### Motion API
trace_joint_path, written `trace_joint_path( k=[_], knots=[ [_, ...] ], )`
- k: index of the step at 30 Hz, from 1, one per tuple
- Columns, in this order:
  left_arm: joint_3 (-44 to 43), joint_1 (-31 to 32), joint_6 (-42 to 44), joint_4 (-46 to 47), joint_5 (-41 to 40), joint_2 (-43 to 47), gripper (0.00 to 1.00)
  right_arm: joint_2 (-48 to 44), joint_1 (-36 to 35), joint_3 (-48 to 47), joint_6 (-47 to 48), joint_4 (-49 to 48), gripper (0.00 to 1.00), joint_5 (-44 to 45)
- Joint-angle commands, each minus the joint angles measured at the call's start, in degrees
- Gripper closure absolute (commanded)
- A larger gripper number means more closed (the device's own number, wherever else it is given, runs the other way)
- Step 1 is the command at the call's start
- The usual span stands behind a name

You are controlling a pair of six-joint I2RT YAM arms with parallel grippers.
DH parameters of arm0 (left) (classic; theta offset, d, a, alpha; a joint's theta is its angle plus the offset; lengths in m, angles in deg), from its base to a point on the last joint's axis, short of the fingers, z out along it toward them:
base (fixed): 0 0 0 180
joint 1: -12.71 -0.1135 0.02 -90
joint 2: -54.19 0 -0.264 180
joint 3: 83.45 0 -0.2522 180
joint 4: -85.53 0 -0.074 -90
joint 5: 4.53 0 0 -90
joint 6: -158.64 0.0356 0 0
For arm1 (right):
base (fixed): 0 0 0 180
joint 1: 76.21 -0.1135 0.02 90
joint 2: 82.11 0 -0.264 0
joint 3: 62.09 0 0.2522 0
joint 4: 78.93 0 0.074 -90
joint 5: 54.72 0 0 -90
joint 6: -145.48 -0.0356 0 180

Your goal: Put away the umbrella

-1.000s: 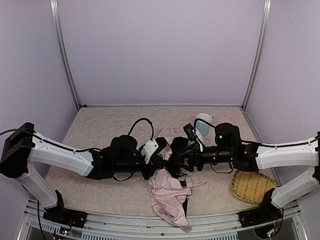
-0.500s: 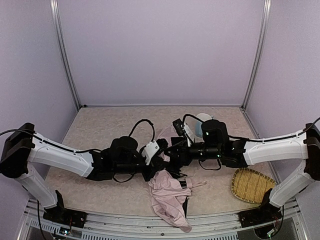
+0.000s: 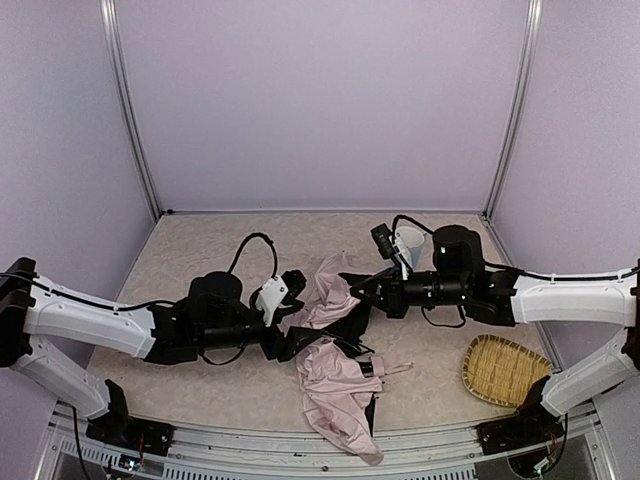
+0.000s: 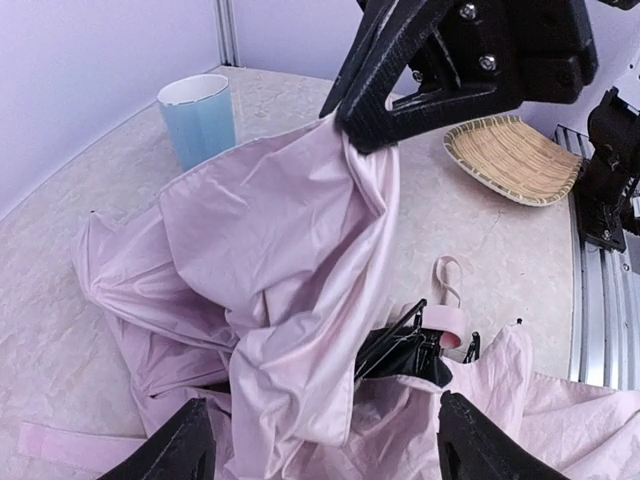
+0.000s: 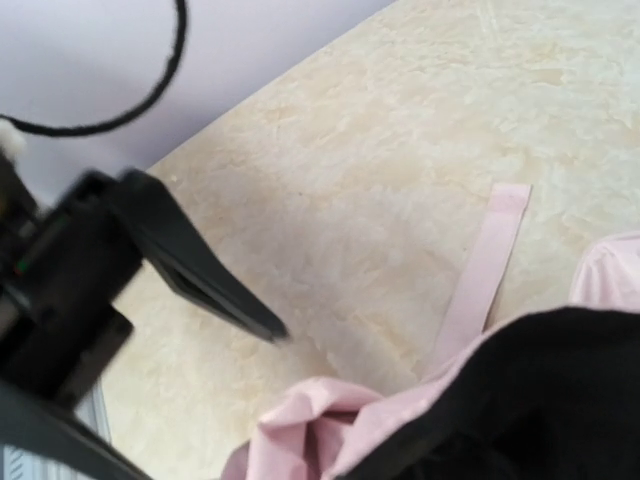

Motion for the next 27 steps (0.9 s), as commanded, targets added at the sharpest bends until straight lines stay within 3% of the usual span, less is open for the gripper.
trace_joint_path(
  k=[1, 6, 9, 11, 15, 21, 27],
  knots=[
    [4.2, 0.1, -0.4, 1.0, -1.7, 4.2, 0.26, -1.0, 3.5, 1.3, 2.9, 2.0, 1.00, -6.7],
    [7.1, -3.0, -1.0, 6.6, 1.6, 1.3, 0.22, -1.2, 6.7, 2.1, 2.3, 0.0, 1.00, -12.6],
    [5.8, -6.4, -0.2, 7.7, 2.7, -2.2, 0.27, -1.2, 8.0, 0.2, 4.4, 3.5, 1.00, -14.1],
    [4.0, -8.5, -0.6, 7.2, 5.1, -4.1, 0.32, -1.2, 8.8, -0.8, 5.8, 6.3, 1.00, -13.6],
    [2.3, -8.5, -1.0, 9.3, 9.7, -7.7, 0.33, 0.8, 11.4, 1.2, 7.6, 8.0, 1.00, -9.6],
    [0.0, -4.8, -1.6, 9.2, 9.3, -14.5, 0.33, 13.9, 13.4, 3.5, 8.1, 2.7, 1.00, -8.5],
    [0.4, -4.1, -1.4, 8.4, 7.9, -14.6, 0.33, 29.5, 13.4, -0.3, 6.8, -2.5, 1.00, -13.6]
  ],
)
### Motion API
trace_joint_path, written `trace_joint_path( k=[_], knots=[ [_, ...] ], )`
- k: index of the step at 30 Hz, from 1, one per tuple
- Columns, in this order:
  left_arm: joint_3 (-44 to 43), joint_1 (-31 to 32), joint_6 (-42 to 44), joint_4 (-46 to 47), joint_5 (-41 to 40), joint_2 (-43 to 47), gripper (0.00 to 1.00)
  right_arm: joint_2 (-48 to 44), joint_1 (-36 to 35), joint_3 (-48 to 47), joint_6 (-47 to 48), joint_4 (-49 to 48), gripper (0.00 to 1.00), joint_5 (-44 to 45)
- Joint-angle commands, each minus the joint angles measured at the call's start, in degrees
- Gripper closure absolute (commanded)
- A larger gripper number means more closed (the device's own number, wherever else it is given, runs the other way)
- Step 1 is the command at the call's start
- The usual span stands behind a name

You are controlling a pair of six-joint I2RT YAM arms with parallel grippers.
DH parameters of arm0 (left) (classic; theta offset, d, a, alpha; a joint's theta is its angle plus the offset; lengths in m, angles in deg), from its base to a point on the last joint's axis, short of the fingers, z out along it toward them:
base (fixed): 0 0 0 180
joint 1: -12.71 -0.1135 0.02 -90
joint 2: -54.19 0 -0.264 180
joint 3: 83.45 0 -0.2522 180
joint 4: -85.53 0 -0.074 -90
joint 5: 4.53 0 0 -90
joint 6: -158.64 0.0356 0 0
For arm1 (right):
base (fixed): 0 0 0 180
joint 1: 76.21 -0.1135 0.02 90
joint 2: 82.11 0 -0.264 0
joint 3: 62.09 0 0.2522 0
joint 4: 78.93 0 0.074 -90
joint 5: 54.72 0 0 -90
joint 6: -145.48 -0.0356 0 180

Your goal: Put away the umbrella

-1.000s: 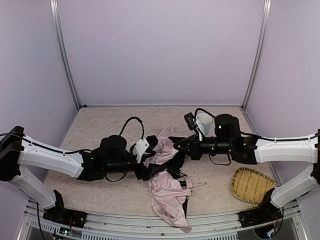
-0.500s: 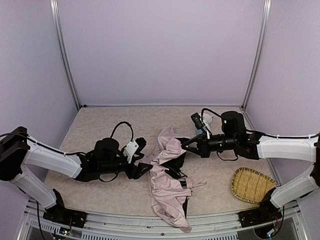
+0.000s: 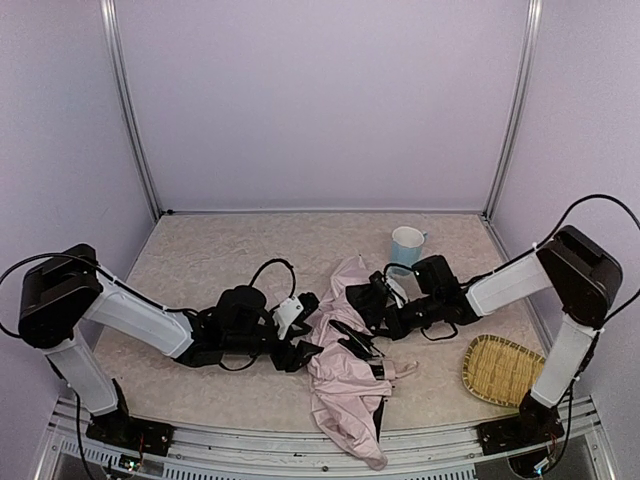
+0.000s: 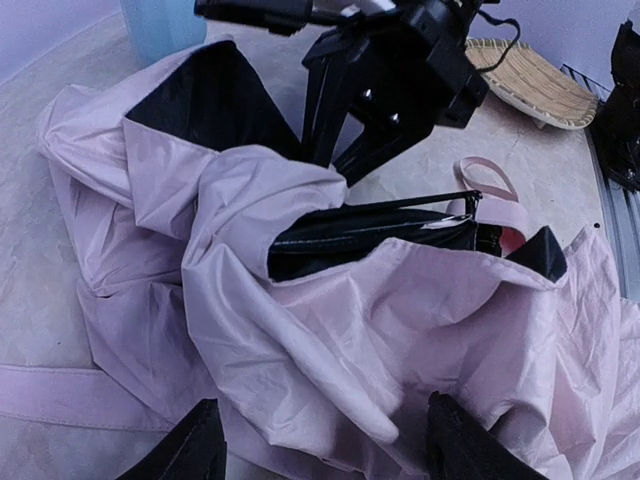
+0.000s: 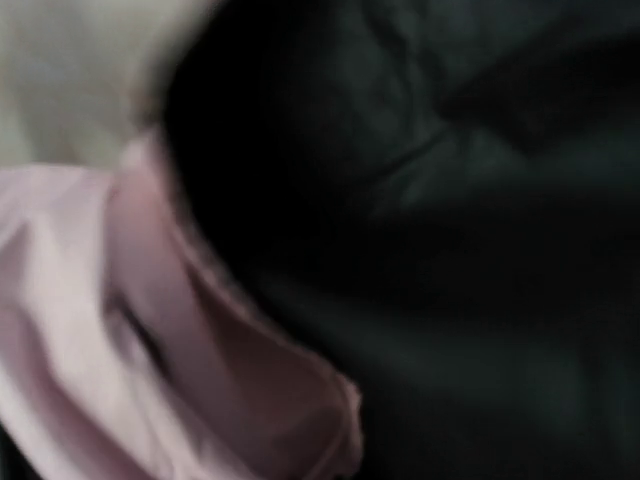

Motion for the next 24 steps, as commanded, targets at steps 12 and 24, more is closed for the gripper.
trace_joint_path(
  k=[12, 24],
  knots=[
    [-3.6, 1.4, 12.0, -8.7, -5.0, 9.8, 0.46, 12.9, -0.4, -3.4, 1.1, -2.8, 1.00, -4.6],
    [-15.6, -0.7, 20.6, -21.5, -2.9, -1.1, 0.54, 11.5, -2.1, -3.7, 1.1, -1.7, 1.00, -3.5]
  ],
)
